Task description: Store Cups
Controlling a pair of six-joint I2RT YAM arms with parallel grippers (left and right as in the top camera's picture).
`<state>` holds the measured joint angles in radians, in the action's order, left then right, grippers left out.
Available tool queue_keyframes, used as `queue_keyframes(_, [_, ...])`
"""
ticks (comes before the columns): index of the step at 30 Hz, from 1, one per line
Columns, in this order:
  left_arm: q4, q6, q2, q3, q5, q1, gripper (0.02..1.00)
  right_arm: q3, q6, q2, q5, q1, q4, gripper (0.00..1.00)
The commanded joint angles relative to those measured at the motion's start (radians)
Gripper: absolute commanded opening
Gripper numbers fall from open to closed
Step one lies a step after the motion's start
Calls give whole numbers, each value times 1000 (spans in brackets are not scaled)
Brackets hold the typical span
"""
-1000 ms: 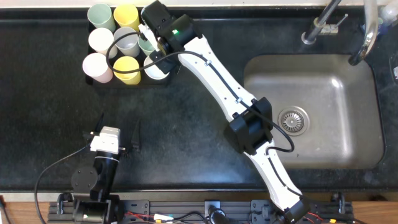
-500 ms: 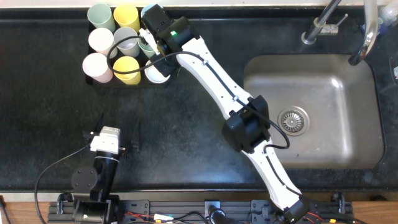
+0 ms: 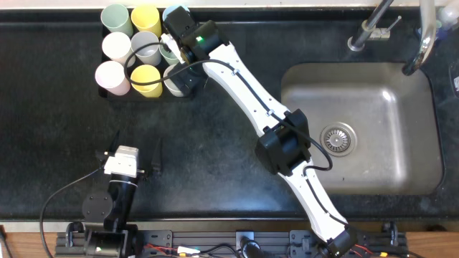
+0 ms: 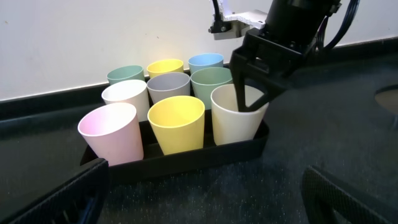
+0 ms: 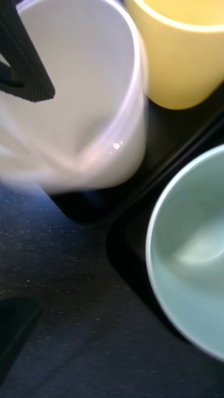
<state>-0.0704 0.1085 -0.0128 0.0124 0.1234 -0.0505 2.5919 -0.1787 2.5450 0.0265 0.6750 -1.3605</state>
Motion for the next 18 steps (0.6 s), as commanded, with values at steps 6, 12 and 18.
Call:
queue_keyframes(6, [2,15,10,-5,-4,-1,998,68,114,-34,-128,-28,20,998])
queue_keyframes(12, [2,15,10,-5,-4,-1,998,181,134,-78,-195,-88,2,998])
queue_keyframes(18, [2,15,10,-5,-4,-1,998,236,177,-309,-262,-181,-137,998])
